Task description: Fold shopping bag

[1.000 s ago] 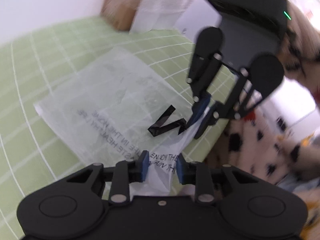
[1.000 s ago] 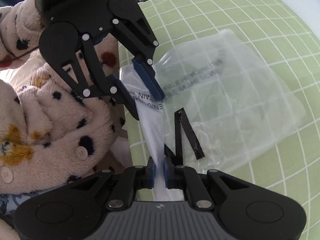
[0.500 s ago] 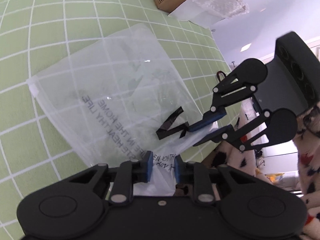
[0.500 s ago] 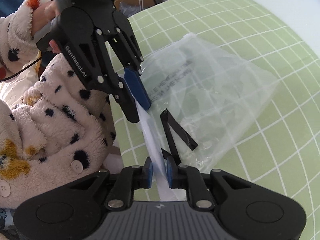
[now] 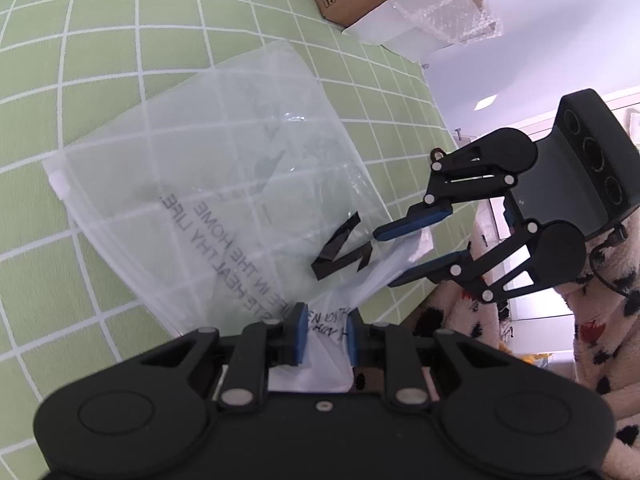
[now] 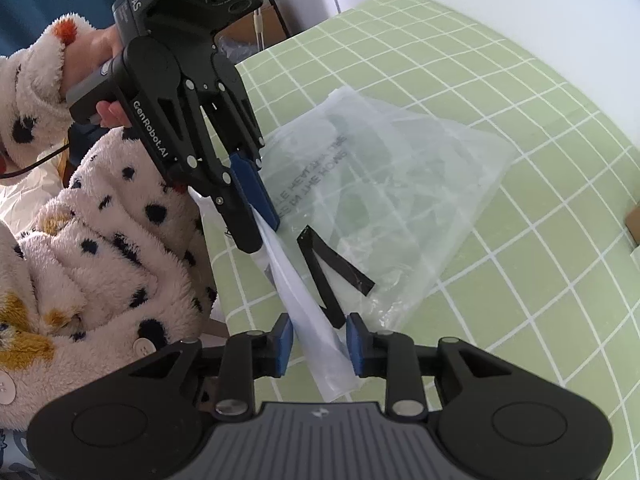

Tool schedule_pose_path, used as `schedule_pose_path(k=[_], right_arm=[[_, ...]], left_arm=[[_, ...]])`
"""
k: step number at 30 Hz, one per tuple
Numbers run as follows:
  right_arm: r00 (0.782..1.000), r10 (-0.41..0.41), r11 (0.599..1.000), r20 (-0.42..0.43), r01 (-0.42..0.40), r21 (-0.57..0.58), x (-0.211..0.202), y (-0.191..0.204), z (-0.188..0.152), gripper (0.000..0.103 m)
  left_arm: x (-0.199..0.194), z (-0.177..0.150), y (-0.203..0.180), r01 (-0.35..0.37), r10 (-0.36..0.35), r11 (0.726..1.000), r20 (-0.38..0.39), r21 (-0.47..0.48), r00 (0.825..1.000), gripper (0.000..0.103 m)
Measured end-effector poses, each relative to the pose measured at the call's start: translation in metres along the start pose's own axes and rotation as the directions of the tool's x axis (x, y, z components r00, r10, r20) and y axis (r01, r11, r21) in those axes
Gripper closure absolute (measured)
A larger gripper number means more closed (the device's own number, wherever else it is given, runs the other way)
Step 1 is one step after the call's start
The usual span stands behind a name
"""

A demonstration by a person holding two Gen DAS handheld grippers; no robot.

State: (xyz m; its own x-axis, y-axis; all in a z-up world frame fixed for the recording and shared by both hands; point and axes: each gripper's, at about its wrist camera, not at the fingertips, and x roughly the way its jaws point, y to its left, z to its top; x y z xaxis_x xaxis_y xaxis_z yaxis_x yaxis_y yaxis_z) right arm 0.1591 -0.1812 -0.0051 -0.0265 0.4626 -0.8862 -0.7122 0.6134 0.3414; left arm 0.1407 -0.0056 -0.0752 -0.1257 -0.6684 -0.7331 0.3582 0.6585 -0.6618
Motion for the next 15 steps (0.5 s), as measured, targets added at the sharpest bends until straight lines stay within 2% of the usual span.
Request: schedule_pose_path(k=[15], right_arm=[[0.997, -0.044, 0.999, 0.069, 0.043, 0.014, -0.012, -0.002, -0.012, 0.063]], left_arm=[[-0.003, -0.005, 0.005, 0.018, -0.018, 1.0, 0.01, -0.013, 1.0, 0.082]])
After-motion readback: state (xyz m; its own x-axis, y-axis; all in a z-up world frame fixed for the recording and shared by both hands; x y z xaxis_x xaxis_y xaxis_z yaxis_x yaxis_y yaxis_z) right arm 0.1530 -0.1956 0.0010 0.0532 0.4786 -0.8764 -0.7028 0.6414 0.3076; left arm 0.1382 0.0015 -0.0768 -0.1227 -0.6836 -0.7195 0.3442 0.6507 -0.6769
